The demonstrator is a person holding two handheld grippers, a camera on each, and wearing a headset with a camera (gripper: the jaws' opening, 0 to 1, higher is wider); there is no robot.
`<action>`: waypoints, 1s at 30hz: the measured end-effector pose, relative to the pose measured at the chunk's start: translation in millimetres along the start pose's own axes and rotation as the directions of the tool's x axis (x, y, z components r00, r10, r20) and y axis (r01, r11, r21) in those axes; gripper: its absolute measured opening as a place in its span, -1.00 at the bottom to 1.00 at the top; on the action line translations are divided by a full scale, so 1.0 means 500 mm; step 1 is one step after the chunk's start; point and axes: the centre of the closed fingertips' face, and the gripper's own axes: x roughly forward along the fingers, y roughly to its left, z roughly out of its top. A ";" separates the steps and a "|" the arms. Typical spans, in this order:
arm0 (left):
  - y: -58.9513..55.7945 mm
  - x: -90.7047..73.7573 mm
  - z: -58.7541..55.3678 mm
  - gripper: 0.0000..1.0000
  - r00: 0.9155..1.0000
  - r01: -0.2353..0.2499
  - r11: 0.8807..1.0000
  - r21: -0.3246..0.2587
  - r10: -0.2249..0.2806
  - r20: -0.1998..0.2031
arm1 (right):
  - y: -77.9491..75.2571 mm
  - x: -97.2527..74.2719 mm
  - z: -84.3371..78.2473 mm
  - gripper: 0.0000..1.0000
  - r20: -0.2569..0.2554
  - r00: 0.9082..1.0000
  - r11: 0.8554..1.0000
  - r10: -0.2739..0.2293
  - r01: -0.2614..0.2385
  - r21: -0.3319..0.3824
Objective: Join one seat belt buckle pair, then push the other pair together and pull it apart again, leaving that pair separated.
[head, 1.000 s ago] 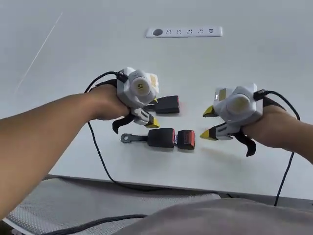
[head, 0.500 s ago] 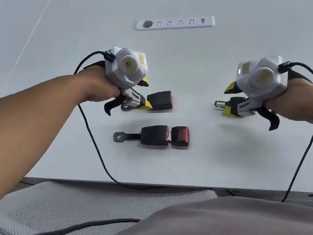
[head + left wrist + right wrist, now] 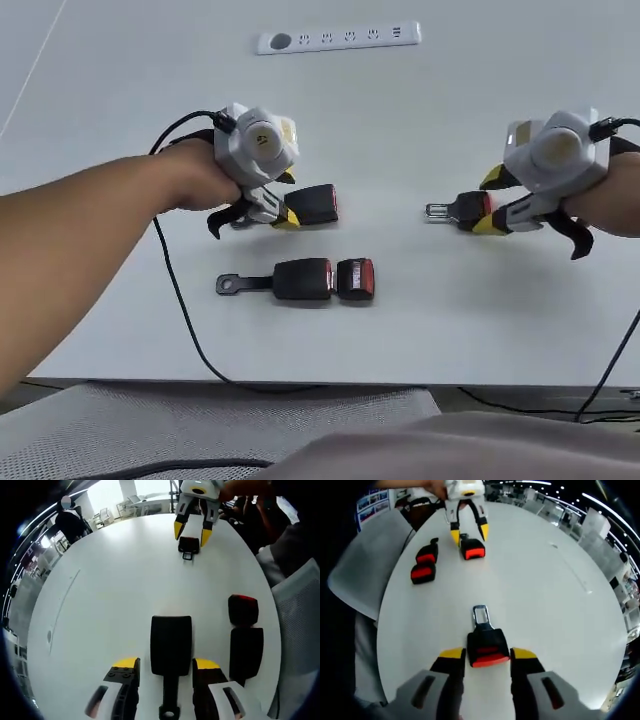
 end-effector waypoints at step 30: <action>-0.021 0.003 -0.006 -0.38 0.997 0.051 0.992 0.120 -0.043 -0.068 | 0.008 0.057 0.081 -0.36 -0.004 0.999 0.997 0.039 -0.039 -0.071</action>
